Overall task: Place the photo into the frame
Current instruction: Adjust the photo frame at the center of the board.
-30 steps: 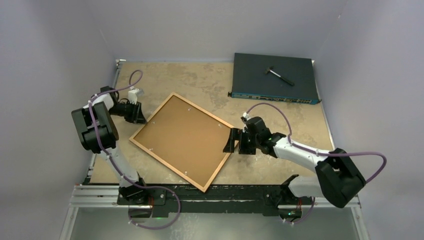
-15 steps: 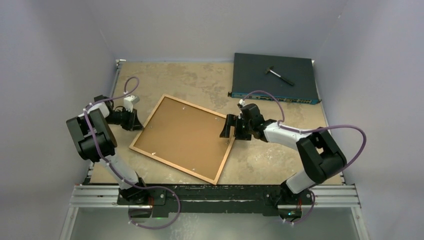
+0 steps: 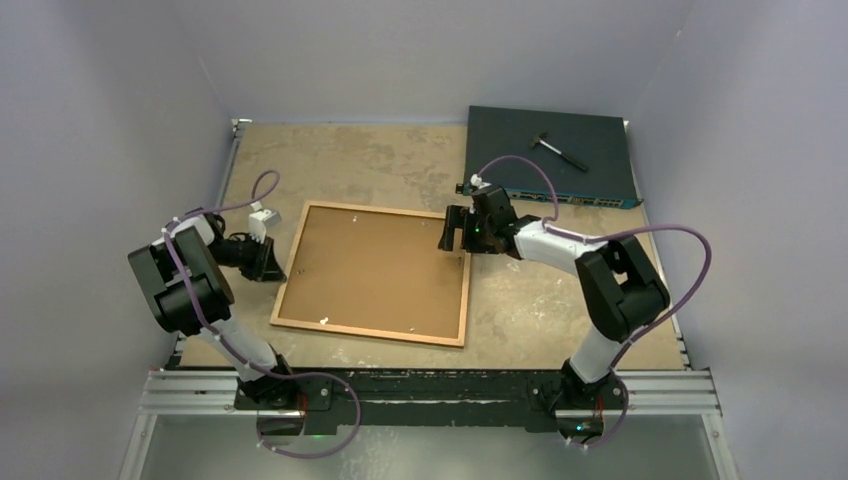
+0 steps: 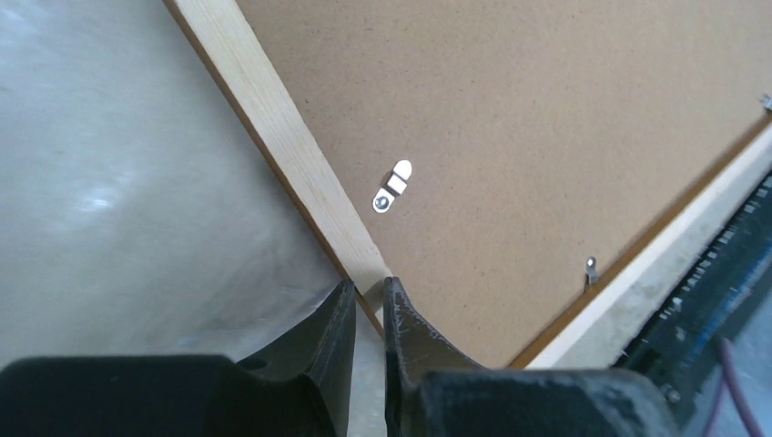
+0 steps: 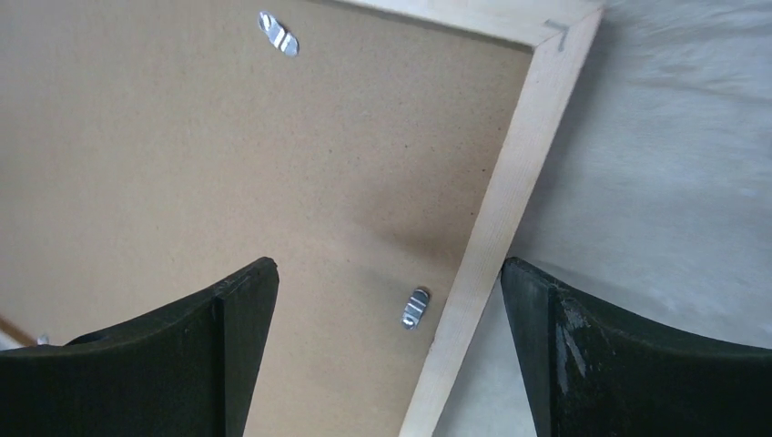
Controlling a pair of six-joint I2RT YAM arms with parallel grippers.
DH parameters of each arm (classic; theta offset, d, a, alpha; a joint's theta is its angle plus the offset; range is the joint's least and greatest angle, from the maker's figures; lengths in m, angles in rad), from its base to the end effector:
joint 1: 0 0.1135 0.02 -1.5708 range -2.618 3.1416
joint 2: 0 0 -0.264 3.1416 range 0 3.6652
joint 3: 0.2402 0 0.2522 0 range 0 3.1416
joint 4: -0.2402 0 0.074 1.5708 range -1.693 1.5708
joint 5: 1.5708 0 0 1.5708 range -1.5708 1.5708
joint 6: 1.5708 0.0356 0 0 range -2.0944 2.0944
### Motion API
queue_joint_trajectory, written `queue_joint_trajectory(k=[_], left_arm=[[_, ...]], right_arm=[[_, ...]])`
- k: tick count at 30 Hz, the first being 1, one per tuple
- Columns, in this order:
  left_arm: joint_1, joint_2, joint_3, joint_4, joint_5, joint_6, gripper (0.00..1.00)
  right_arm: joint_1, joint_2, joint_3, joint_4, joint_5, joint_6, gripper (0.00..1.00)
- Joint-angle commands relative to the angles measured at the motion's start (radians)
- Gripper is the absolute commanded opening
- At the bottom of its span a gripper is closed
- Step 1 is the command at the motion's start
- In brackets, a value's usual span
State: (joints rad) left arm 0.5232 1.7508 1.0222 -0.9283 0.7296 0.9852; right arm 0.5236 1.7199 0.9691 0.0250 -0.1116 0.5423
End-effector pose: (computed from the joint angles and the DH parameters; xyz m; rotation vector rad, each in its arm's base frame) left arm 0.2556 0.1200 0.1547 0.5512 2.5295 -0.7968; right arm 0.3107 0.1840 0.1787 -0.0376 2.3860 0.6597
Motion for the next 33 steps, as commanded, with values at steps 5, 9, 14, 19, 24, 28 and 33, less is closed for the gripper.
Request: queue_joint_trajectory(k=[5, 9, 14, 19, 24, 28, 33], left_arm=[[-0.018, 0.075, 0.064, -0.193, -0.013, 0.085, 0.02], [-0.017, 0.075, 0.134, -0.211, 0.001, 0.060, 0.11], [-0.017, 0.097, 0.168, -0.177, 0.034, 0.001, 0.32], [-0.030, 0.129, 0.147, -0.129, 0.068, -0.007, 0.30], [-0.031, 0.173, 0.151, -0.103, 0.051, -0.021, 0.17], [-0.031, 0.165, 0.136, -0.092, 0.062, -0.025, 0.12], [-0.029, 0.158, 0.134, -0.102, 0.063, -0.019, 0.10]], right_arm=[[0.100, -0.228, 0.079, 0.004, 0.204, -0.011, 0.95], [0.203, -0.128, 0.132, 0.079, 0.118, 0.021, 0.95], [0.320, 0.055, 0.248, 0.234, -0.104, 0.011, 0.92], [0.442, 0.229, 0.403, 0.281, -0.129, -0.031, 0.90], [0.522, 0.367, 0.514, 0.322, -0.166, -0.028, 0.88], [0.561, 0.453, 0.602, 0.344, -0.212, -0.030, 0.85], [0.569, 0.544, 0.691, 0.312, -0.214, -0.012, 0.84]])
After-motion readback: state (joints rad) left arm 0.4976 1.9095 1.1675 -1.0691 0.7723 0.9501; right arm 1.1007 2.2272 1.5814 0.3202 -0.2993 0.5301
